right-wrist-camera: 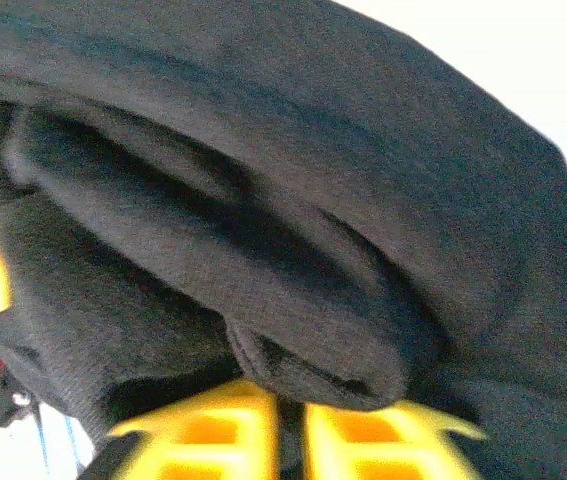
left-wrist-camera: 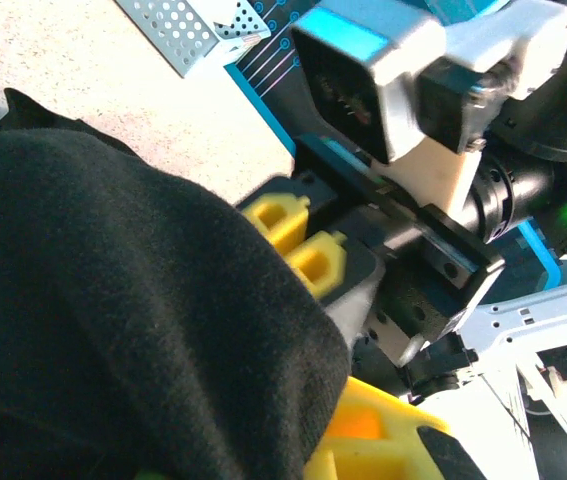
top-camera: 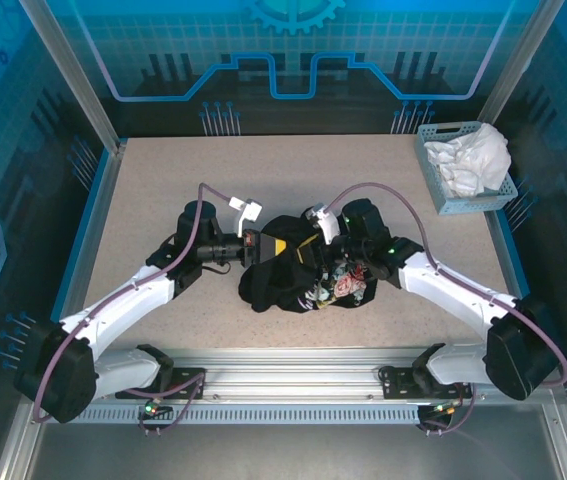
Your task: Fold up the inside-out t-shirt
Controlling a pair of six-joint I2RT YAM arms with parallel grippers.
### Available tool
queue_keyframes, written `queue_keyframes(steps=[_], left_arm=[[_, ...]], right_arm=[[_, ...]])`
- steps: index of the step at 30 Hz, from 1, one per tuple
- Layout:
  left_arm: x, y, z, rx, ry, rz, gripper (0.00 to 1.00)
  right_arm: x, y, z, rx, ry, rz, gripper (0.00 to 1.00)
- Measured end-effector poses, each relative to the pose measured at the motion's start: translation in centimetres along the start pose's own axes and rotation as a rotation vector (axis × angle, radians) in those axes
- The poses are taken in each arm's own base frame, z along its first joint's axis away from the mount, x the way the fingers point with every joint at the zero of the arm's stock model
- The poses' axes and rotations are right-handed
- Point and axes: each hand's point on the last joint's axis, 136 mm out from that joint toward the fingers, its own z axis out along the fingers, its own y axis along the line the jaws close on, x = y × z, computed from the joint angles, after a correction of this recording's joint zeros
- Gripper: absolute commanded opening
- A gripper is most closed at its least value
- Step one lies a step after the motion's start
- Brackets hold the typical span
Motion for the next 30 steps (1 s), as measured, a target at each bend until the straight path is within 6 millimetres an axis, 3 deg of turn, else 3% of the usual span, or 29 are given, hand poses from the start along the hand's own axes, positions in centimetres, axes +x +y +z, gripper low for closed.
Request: queue_keyframes(steps=[4,11,14,19,26,30], left_arm=[[-0.2,0.2,-0.7,-0.032,-0.027,0.005,0.0],[0.1,1.3,-2.1,-0.1,-0.082,0.009,0.0],[0.2,1.6,-2.2,-0.118,-0.088,0.014,0.02],[0.1,2.1,-2.3,-0.148,-0.098,0.031,0.21],[1.0,3.6,-2.6,-0.229,-0.074,0.033,0.58],[1.7,3.2,-2.4,-0.276,-0.048,0.094,0.69]], right_arm=[[-0.3,-0.2,-1.3,0.045,-0.015,-0.036,0.0],[-3.6,1.8,-6.3,0.055,-0.178,-0.141,0.0],[-3.2,2.4,-6.7,0.03,-0.193,-0.159,0.0],[-2.4,3.3,-6.6,-0.035,-0.201,-0.177,0.0],[-2.3,4.3,-6.8,-0.09,-0.211,-0.224,0.0],[-1.7,4.4,-6.6,-0.096,-0.191,-0.259,0.0]])
